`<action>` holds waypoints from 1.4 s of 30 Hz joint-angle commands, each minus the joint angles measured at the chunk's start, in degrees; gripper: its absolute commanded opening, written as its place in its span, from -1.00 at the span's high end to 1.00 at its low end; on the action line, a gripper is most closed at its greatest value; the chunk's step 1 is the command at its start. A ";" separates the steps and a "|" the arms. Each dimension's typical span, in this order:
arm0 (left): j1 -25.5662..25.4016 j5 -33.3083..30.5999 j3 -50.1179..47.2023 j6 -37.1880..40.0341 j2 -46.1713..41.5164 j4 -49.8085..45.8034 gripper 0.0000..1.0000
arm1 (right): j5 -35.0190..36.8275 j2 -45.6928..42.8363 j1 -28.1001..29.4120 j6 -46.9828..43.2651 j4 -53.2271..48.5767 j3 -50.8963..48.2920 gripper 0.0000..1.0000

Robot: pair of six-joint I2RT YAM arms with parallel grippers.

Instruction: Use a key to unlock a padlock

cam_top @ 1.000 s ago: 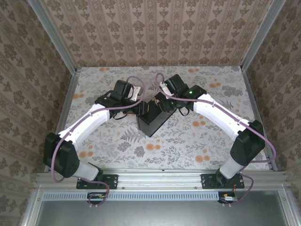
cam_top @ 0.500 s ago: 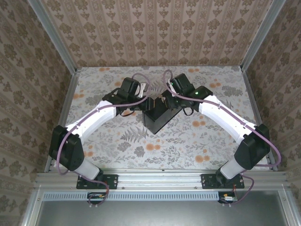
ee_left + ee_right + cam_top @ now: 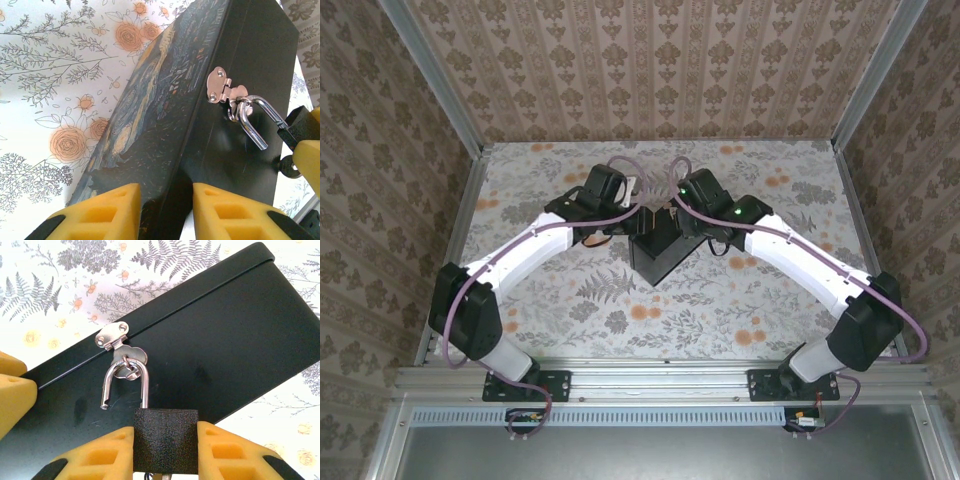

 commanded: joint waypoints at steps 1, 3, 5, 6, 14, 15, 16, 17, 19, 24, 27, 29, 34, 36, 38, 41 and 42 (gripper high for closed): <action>-1.57 -0.73 1.25 -3.14 1.60 -2.59 0.36 | -0.87 -1.72 0.54 5.75 5.04 -1.53 0.75; -1.55 -1.27 1.41 -2.95 1.96 -2.78 0.36 | -4.15 -2.76 0.14 4.51 4.84 -2.26 0.36; -1.59 -1.89 1.45 -2.67 1.97 -2.89 0.36 | -5.79 -3.55 -0.58 3.24 3.81 -2.20 0.24; -1.50 -1.88 1.34 -2.66 1.96 -2.87 0.36 | -6.53 -3.76 -1.31 2.98 3.36 -2.15 0.23; -0.97 -2.28 1.35 -1.98 1.45 -3.08 0.36 | -17.93 -3.10 -6.11 -0.78 1.25 -1.45 0.06; -0.87 -2.33 1.17 -1.95 1.23 -3.07 0.36 | -19.35 -2.87 -6.75 -1.55 0.65 -1.22 0.02; -0.86 -2.35 1.08 -1.87 1.12 -3.14 0.36 | -20.33 -2.63 -7.37 -2.15 -0.15 -1.07 0.00; -0.81 -2.49 1.10 -1.71 0.99 -3.39 0.36 | -20.99 -2.47 -8.02 -3.00 -0.90 -1.02 -0.02; -0.77 -2.61 0.90 -1.61 0.78 -3.44 0.36 | -20.91 -2.73 -8.84 -4.20 -1.18 -1.46 -0.02; -0.72 -2.69 1.08 -1.34 0.65 -3.87 0.36 | -22.39 -1.83 -9.27 -6.08 -2.33 -0.99 0.02; -0.67 -2.69 1.17 -1.34 0.71 -3.81 0.36 | -20.99 -0.78 -8.85 -5.80 -3.12 -0.72 0.04; -0.78 -2.69 1.17 -1.38 0.75 -3.77 0.36 | -19.24 -0.11 -8.27 -5.78 -3.19 -0.41 0.08; -0.94 -2.69 1.34 -1.34 0.83 -3.79 0.36 | -17.46 2.59 -6.69 -5.45 -3.92 1.55 0.22; -1.14 -2.45 1.25 -1.38 0.82 -3.65 0.36 | -15.41 3.30 -6.03 -4.64 -3.61 1.76 0.33; -1.31 -1.85 1.17 -1.41 0.75 -3.50 0.37 | -14.00 3.74 -6.02 -3.34 -3.15 1.68 0.47; -1.76 -0.49 0.86 -1.48 0.17 -3.44 0.38 | -12.34 4.03 -6.01 -2.36 -2.17 1.57 0.59; -1.80 0.19 0.72 -1.67 -0.06 -3.19 0.38 | -11.73 4.31 -6.06 -2.28 -1.99 1.88 0.64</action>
